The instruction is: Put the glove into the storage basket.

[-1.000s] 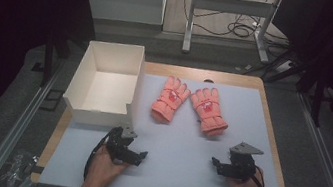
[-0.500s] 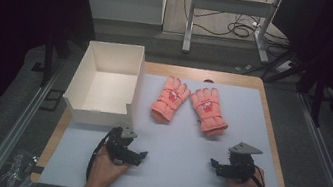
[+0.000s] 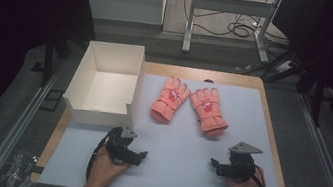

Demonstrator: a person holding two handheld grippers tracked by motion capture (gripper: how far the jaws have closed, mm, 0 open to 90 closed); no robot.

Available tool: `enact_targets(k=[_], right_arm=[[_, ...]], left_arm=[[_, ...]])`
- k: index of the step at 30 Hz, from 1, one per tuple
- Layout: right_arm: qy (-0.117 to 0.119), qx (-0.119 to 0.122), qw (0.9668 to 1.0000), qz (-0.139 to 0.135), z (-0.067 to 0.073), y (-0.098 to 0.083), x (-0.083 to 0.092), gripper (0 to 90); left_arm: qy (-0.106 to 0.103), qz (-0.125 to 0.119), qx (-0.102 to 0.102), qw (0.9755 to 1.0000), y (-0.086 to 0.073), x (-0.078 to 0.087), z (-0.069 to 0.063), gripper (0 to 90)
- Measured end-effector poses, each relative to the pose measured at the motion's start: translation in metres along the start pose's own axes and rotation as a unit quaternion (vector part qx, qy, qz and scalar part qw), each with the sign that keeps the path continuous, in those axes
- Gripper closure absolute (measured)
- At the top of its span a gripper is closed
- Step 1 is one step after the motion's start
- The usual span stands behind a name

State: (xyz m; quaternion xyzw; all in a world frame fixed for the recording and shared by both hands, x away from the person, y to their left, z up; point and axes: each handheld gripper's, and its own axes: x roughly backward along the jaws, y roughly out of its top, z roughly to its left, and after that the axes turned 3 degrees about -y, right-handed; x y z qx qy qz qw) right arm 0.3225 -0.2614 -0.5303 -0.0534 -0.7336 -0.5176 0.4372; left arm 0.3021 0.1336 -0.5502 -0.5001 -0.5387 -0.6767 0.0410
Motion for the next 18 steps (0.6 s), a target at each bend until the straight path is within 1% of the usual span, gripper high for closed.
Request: enact_targets(k=[6,9,11,12,15,18], right_arm=[[-0.004,-0.001,1.0,0.008,-0.004,0.004,0.001,19.5],[0.003,-0.009,0.9999,0.007,-0.007,0.006,0.001,21.7],[0.003,-0.013,0.9999,0.007,-0.009,0.008,0.001,21.7],[0.005,-0.02,0.9998,0.007,-0.01,0.01,0.001,21.7],[0.003,-0.027,0.9996,0.005,-0.014,0.015,0.001,21.7],[0.001,-0.033,0.9994,-0.005,-0.019,0.023,0.003,21.7]], left_arm=[[0.0,0.0,0.0,1.0,0.0,0.0,0.0,1.4],[0.0,0.0,0.0,1.0,0.0,0.0,0.0,1.4],[0.0,0.0,0.0,1.0,0.0,0.0,0.0,1.4],[0.0,0.0,0.0,1.0,0.0,0.0,0.0,1.4],[0.0,0.0,0.0,1.0,0.0,0.0,0.0,1.5],[0.0,0.0,0.0,1.0,0.0,0.0,0.0,1.4]])
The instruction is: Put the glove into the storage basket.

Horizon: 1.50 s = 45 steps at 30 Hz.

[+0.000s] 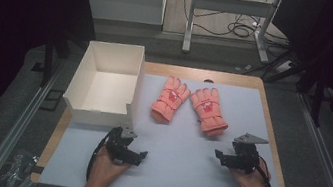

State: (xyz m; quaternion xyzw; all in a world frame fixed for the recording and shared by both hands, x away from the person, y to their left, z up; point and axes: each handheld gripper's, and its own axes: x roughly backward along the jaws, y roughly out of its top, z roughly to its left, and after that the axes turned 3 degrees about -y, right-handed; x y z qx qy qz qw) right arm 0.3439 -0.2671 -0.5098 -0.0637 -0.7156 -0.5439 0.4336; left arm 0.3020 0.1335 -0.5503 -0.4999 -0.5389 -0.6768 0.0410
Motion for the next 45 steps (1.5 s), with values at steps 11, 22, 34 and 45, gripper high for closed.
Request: enact_targets(k=[11,22,34,45], right_arm=[[-0.004,-0.002,0.9999,-0.014,-0.011,0.033,-0.001,26.6],[-0.004,-0.002,0.9994,-0.035,-0.025,0.074,-0.016,39.6],[-0.001,-0.018,0.9995,-0.024,-0.038,0.106,-0.059,42.1],[0.037,-0.103,0.9937,0.024,-0.053,0.101,-0.099,48.3]], left_arm=[[0.0,0.0,0.0,1.0,0.0,0.0,0.0,1.4],[0.0,0.0,0.0,1.0,0.0,0.0,0.0,1.5],[0.0,0.0,0.0,1.0,0.0,0.0,0.0,1.5],[0.0,-0.001,0.002,1.0,0.0,0.0,0.0,1.5]])
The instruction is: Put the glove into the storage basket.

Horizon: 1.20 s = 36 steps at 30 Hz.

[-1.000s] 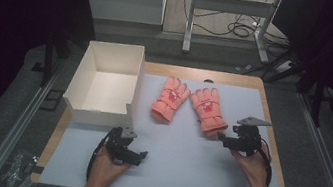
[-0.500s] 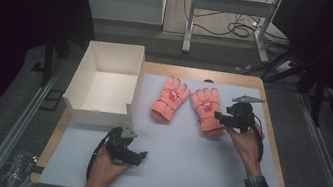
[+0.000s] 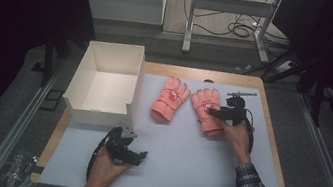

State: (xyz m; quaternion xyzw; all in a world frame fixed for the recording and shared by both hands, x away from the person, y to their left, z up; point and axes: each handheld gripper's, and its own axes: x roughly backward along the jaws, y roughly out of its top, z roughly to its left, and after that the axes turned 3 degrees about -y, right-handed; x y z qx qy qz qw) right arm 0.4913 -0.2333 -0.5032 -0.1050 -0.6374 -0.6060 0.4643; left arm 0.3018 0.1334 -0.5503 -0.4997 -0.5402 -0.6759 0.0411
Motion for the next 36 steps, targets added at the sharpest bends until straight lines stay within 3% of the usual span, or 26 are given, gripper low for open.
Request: enact_targets(k=[2,4,6,10,13,16,18,21,23,25,28,31,36], right_arm=[[0.006,-0.019,0.9998,0.003,-0.002,-0.001,-0.001,58.6],[0.004,-0.019,0.9998,0.0,-0.001,-0.002,0.002,71.8],[0.0,-0.018,0.9998,-0.003,0.001,-0.001,0.005,76.6],[-0.015,-0.001,0.9998,-0.012,0.008,0.004,0.019,78.0],[-0.057,0.031,0.9978,-0.01,0.011,0.01,0.036,78.0],[-0.086,0.045,0.9952,-0.011,0.009,0.015,0.053,77.9],[-0.116,0.064,0.991,-0.014,0.008,0.018,0.066,77.6],[-0.168,0.093,0.9815,-0.005,0.009,0.018,0.079,76.6],[-0.2,0.115,0.9731,0.003,0.01,0.015,0.08,75.9],[-0.215,0.128,0.968,0.012,0.01,0.009,0.075,75.0],[-0.222,0.136,0.9653,0.024,0.011,0.002,0.066,72.8],[-0.218,0.139,0.9659,0.013,0.017,-0.001,0.06,69.1],[-0.167,0.115,0.9793,-0.002,0.026,0.004,0.065,62.2]], left_arm=[[0.0,0.0,0.0,1.0,0.0,0.0,0.0,1.5],[0.0,0.0,0.0,1.0,0.0,0.0,0.0,1.5],[0.0,0.0,0.0,1.0,0.0,0.0,0.0,1.5],[0.0,0.0,0.0,1.0,0.0,0.0,0.0,1.5],[0.0,0.001,0.0,1.0,0.0,0.0,0.0,1.5],[0.0,0.0,0.0,1.0,0.0,0.0,0.0,1.5],[0.0,0.0,0.0,1.0,0.0,0.0,0.0,1.5],[0.0,0.0,0.0,1.0,0.0,0.0,0.0,1.5],[0.0,0.0,0.0,1.0,0.0,0.0,0.0,1.4],[0.0,0.0,0.0,1.0,0.0,0.0,0.0,1.4],[0.0,0.0,-0.001,1.0,0.0,0.0,0.0,1.5],[0.0,0.0,-0.001,1.0,0.0,0.0,0.0,1.5],[0.0,0.001,-0.002,1.0,0.0,0.0,0.0,1.4]])
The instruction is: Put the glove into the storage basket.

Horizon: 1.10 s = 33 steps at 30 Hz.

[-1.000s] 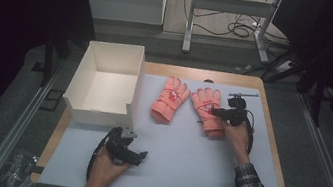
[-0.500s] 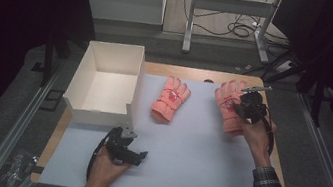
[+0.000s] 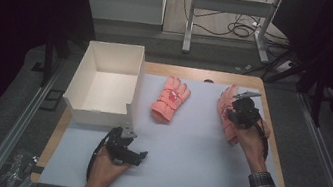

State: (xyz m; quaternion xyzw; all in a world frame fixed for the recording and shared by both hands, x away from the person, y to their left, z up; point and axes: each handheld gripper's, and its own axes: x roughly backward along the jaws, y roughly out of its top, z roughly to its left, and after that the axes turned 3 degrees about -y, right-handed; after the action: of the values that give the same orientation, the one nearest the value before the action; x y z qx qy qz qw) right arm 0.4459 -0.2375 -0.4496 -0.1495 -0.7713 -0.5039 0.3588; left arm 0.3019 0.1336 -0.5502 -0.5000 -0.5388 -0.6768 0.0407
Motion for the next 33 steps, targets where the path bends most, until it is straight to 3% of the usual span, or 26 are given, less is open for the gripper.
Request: enact_targets(k=[3,6,10,18,27,33], right_arm=[[0.044,-0.024,0.9986,-0.015,0.004,0.003,0.004,59.7],[0.089,-0.04,0.995,-0.024,0.009,0.005,0.004,56.7],[0.113,-0.04,0.9921,-0.039,0.016,0.012,0.008,53.3],[0.107,-0.039,0.9919,-0.055,0.01,0.015,0.011,51.5],[0.129,-0.047,0.9896,-0.042,0.009,0.004,-0.014,53.0],[0.119,-0.041,0.9919,-0.021,0.016,-0.001,-0.037,50.3]], left_arm=[[0.0,0.0,0.0,1.0,0.0,0.0,0.0,1.5],[0.0,0.0,0.0,1.0,0.0,0.0,0.0,1.5],[0.0,0.0,0.0,1.0,0.0,0.0,0.0,1.5],[0.0,0.0,0.0,1.0,0.0,0.0,0.0,1.5],[0.0,0.0,0.0,1.0,0.0,0.0,0.0,1.5],[0.0,0.0,0.0,1.0,0.0,0.0,0.0,1.5]])
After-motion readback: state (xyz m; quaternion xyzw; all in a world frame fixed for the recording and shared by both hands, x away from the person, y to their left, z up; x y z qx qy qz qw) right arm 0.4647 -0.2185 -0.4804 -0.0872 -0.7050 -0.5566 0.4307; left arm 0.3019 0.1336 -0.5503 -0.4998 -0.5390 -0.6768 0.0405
